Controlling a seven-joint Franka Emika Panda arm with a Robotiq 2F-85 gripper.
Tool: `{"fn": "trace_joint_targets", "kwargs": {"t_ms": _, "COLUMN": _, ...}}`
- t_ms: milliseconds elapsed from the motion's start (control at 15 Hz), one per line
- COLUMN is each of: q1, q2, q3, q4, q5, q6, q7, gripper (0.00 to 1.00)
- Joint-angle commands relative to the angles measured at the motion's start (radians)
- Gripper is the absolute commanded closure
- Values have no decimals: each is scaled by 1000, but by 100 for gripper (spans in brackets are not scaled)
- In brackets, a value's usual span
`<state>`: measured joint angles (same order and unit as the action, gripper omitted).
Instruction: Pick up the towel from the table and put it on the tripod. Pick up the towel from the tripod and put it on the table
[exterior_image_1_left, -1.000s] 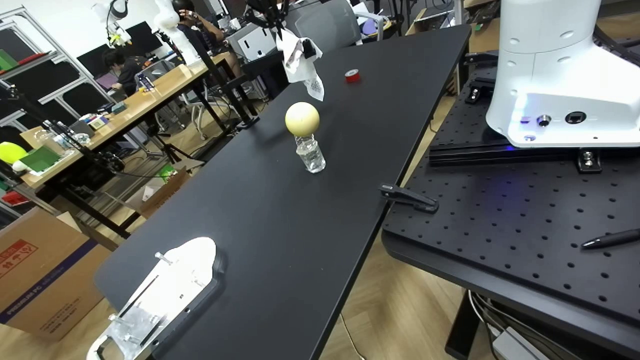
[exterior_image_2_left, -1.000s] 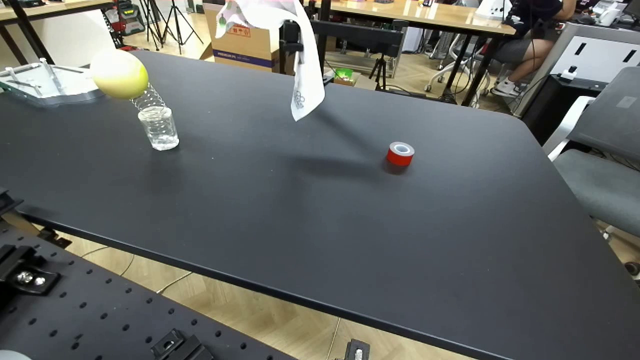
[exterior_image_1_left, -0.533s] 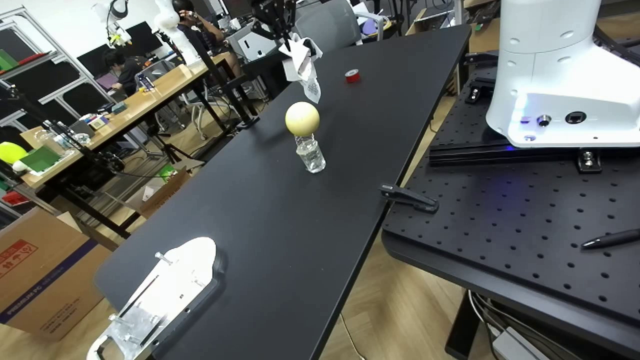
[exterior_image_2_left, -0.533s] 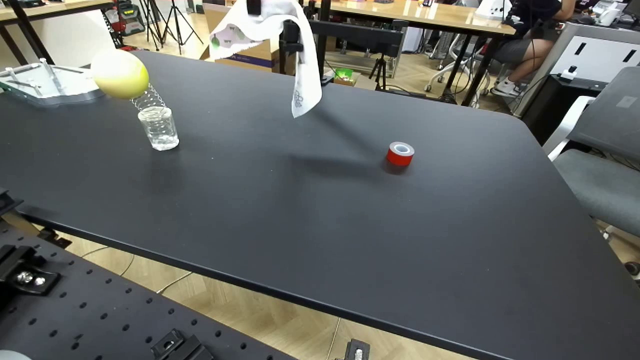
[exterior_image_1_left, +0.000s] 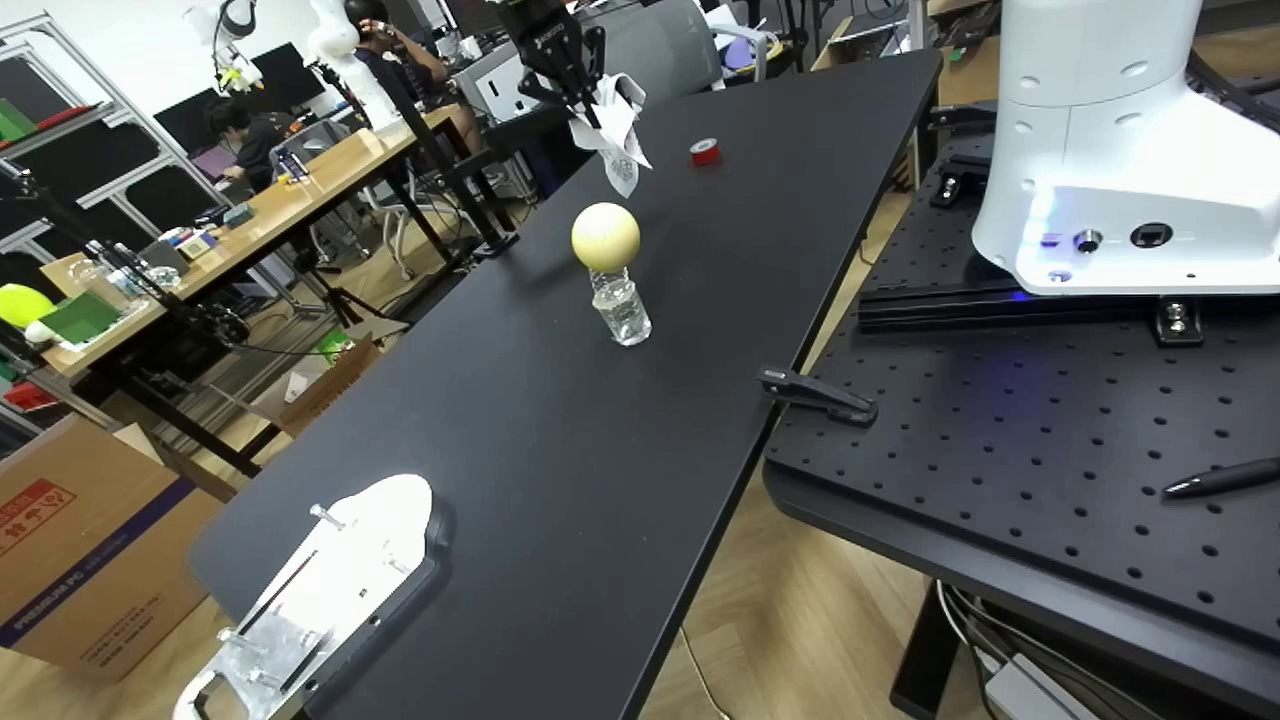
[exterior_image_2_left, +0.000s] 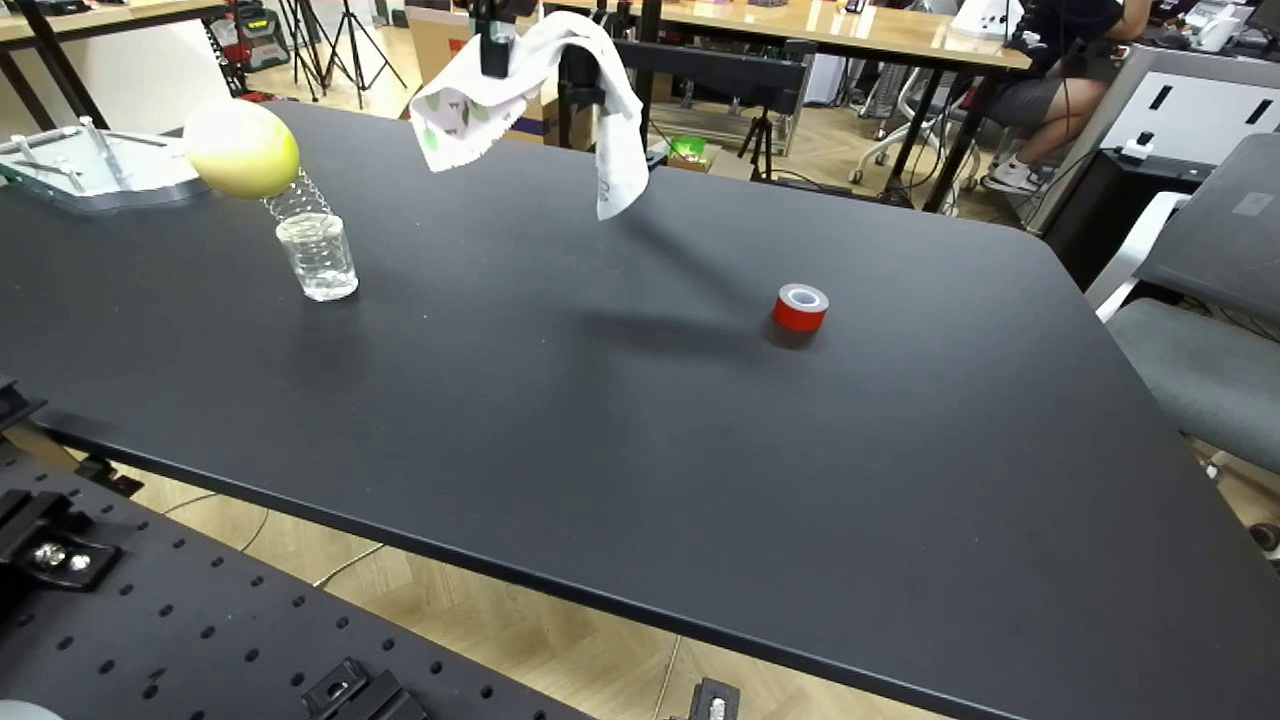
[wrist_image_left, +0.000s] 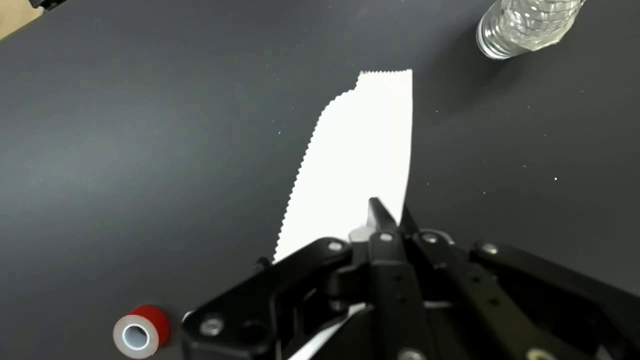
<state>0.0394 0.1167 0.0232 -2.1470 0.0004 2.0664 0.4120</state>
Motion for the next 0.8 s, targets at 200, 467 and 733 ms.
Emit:
{"fn": "trace_joint_targets", "kwargs": {"t_ms": 200, "q1": 12, "q2": 1, "q3": 0, "q4": 4, "q5": 11, "q6": -18, "q7": -7, "gripper": 59}}
{"fn": "trace_joint_targets", "kwargs": {"t_ms": 467, "q1": 26, "q2": -27, "q3": 11, "q4": 9, "q5": -17, "q6": -24, "q7": 8, "gripper": 31}}
{"fn": "trace_joint_targets", "kwargs": {"t_ms": 733, "q1": 43, "q2": -78, "q3": 17, "q4": 3, "q5": -103, "q6": -21, "q7": 29, "gripper": 5}}
